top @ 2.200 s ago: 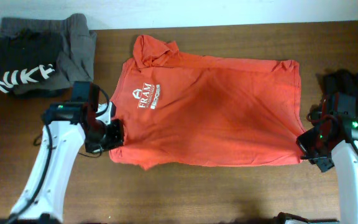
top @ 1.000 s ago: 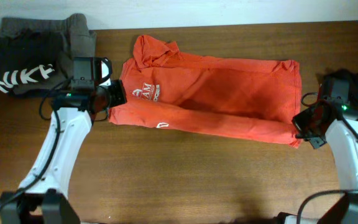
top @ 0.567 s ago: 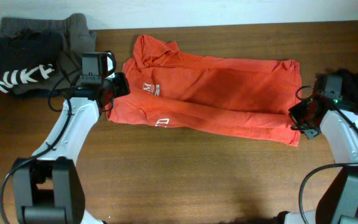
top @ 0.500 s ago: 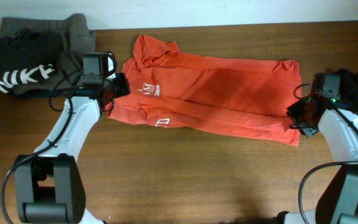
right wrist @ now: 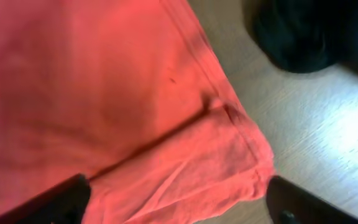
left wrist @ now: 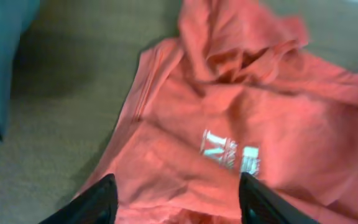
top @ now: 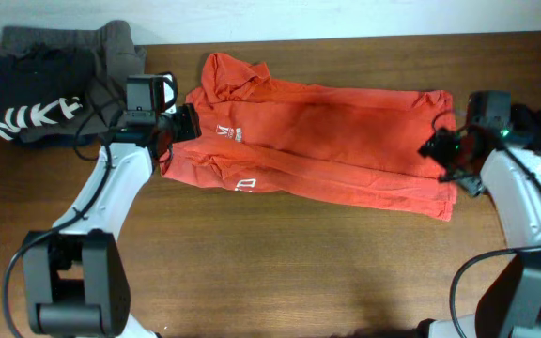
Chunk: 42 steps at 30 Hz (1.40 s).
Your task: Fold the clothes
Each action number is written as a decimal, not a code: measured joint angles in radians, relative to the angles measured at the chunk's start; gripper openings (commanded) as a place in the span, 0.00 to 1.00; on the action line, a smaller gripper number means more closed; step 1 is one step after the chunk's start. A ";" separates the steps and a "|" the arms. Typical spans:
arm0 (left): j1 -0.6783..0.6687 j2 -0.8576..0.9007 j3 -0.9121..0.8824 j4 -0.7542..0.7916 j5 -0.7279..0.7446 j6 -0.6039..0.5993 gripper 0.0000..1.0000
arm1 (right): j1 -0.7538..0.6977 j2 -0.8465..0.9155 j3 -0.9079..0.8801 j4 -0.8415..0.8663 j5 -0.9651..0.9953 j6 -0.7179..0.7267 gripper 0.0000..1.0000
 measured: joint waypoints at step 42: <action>-0.094 0.665 0.901 -0.183 0.164 0.178 0.82 | 0.000 0.501 0.565 -0.019 -0.170 -0.225 0.98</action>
